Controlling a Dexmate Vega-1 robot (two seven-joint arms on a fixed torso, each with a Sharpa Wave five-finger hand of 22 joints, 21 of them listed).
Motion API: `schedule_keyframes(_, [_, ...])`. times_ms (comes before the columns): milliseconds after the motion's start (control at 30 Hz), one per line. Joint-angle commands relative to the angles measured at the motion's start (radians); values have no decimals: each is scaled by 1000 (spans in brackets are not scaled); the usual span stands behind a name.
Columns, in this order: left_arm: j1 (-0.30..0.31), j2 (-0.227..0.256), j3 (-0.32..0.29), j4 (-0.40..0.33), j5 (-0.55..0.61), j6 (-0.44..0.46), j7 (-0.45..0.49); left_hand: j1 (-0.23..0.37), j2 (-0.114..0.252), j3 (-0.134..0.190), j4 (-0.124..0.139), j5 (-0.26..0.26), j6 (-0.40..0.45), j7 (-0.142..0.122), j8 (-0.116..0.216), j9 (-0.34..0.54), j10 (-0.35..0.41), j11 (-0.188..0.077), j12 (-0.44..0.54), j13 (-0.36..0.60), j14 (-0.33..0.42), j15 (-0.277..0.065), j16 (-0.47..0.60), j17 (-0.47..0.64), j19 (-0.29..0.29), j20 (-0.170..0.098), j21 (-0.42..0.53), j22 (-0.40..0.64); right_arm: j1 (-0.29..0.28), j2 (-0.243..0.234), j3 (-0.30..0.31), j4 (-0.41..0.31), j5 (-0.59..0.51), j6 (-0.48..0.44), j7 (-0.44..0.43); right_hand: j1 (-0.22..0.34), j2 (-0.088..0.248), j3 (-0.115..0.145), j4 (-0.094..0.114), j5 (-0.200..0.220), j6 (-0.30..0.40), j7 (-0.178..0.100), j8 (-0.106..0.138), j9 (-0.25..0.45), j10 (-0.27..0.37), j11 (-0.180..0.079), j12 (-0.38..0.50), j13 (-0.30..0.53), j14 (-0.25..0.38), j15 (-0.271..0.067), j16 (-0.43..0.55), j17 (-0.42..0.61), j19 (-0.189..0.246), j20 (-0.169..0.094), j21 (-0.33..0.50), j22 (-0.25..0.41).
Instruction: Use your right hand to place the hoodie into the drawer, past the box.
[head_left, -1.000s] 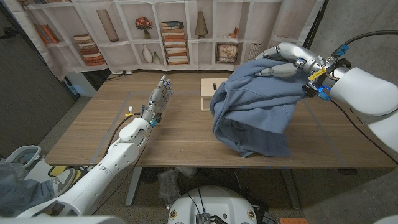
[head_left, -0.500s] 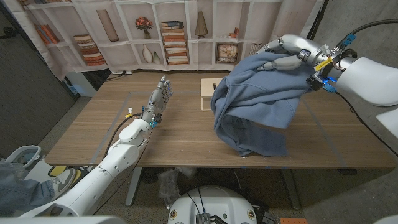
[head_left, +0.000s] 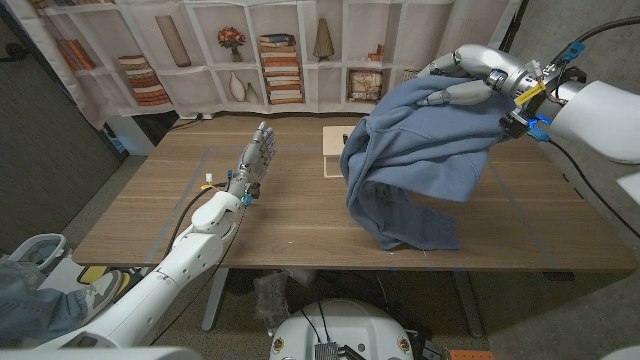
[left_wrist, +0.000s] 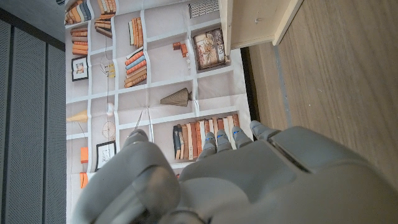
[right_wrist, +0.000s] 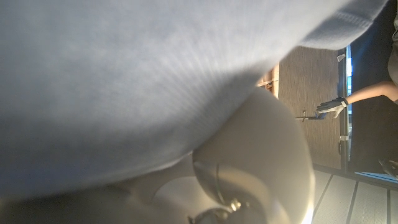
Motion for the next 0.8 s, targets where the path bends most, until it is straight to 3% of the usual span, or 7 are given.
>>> schedule_keyframes(33, [14,6,-5,-24,5,-4,13,5,9,-6,-1,-7,-1,1,1,4,-5,0,3,4,-9,0,3,5,-9,-31,2,4,33,-32,-14,-32,-45,-21,6,168,178,9,-1,6,9,-1,-4,6,8,-1,-1,5,39,-94,6,5,10,-150,7,2])
schedule_keyframes(333, [22,6,-7,-24,1,-10,11,5,10,-7,-1,-7,-1,-1,1,4,-4,1,4,4,-9,-1,4,5,-9,-30,3,4,93,-82,-60,-50,-82,-63,9,165,178,10,0,6,10,-3,-6,9,10,-4,-4,6,40,-93,6,10,9,-150,11,-1])
schedule_keyframes(800, [42,10,-12,-40,2,-17,20,6,11,-9,-1,-8,-2,-2,1,4,-5,0,4,4,-8,-1,5,5,-9,-29,3,4,228,-158,-156,-30,-43,-113,-1,164,177,12,-1,6,14,-1,-8,9,13,-2,-6,10,41,-95,5,15,8,-150,17,-4])
